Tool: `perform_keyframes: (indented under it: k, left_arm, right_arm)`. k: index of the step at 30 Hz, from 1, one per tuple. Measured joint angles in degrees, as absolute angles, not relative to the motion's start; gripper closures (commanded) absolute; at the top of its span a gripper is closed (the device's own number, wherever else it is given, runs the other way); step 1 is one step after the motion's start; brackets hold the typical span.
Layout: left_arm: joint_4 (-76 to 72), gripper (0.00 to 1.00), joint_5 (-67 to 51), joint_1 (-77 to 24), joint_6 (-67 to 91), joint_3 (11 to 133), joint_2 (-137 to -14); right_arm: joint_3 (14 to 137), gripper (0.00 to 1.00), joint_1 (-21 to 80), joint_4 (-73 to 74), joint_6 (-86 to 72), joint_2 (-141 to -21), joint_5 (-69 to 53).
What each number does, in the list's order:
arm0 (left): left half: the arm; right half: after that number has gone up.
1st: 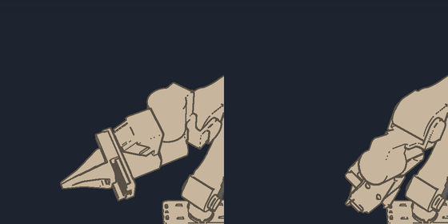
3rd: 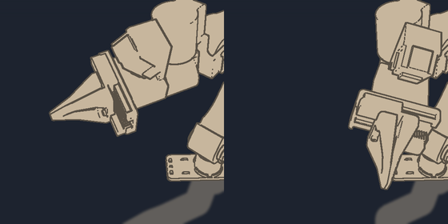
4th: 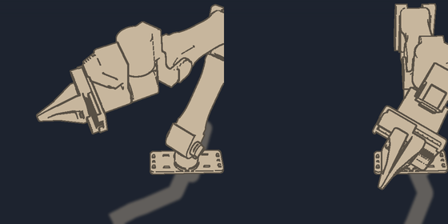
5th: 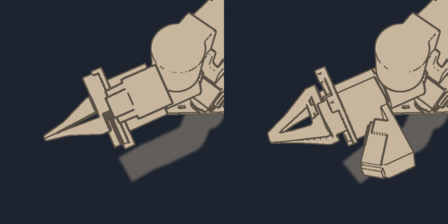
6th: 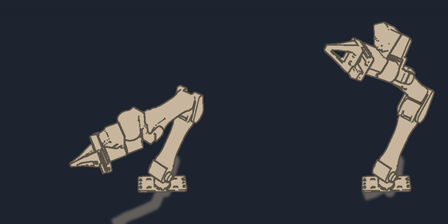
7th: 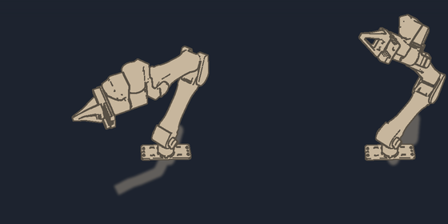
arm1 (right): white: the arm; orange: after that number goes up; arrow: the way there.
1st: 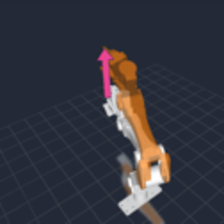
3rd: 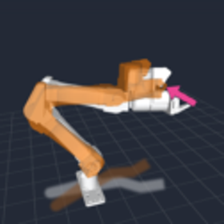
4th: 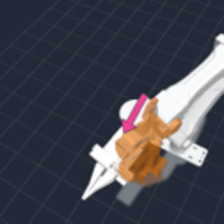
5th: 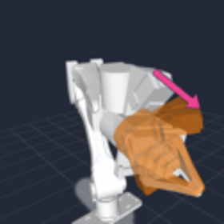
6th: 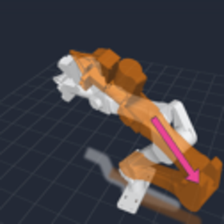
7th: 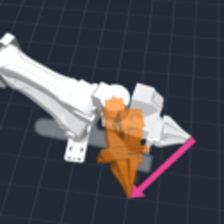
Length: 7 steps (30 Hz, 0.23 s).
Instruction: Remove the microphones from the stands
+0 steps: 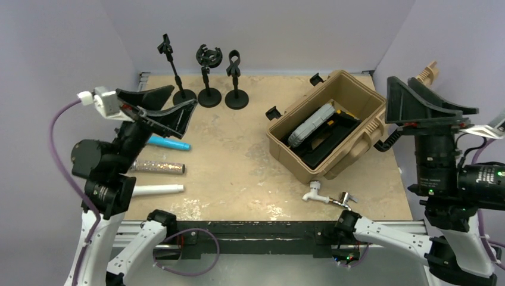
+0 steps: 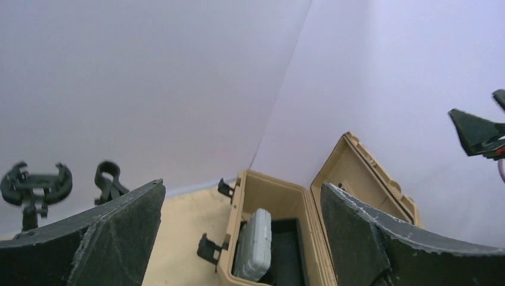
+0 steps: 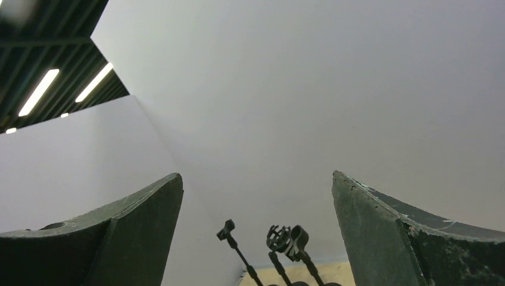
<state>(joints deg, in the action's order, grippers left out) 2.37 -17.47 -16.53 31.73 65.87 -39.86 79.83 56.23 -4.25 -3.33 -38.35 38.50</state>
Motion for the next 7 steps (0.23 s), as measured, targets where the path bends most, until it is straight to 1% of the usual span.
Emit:
perform_keyframes:
  k: [2, 3, 7]
  left_arm:
    - [1.8, 0.00, -17.4, -16.5, 30.1, 67.3, -38.6]
    - [1.4, 0.00, -17.4, -16.5, 29.3, 68.0, -38.1]
    - [-1.1, 0.00, -17.4, -16.5, 27.3, 69.1, -36.6]
  right_arm:
    - [79.8, 0.04, 56.2, -4.3, -3.4, -36.9, 39.6]
    - [79.7, 0.02, 56.2, -4.1, -3.4, -36.5, 39.9]
    - [78.9, 0.01, 56.2, -3.7, -4.0, -35.4, 40.4]
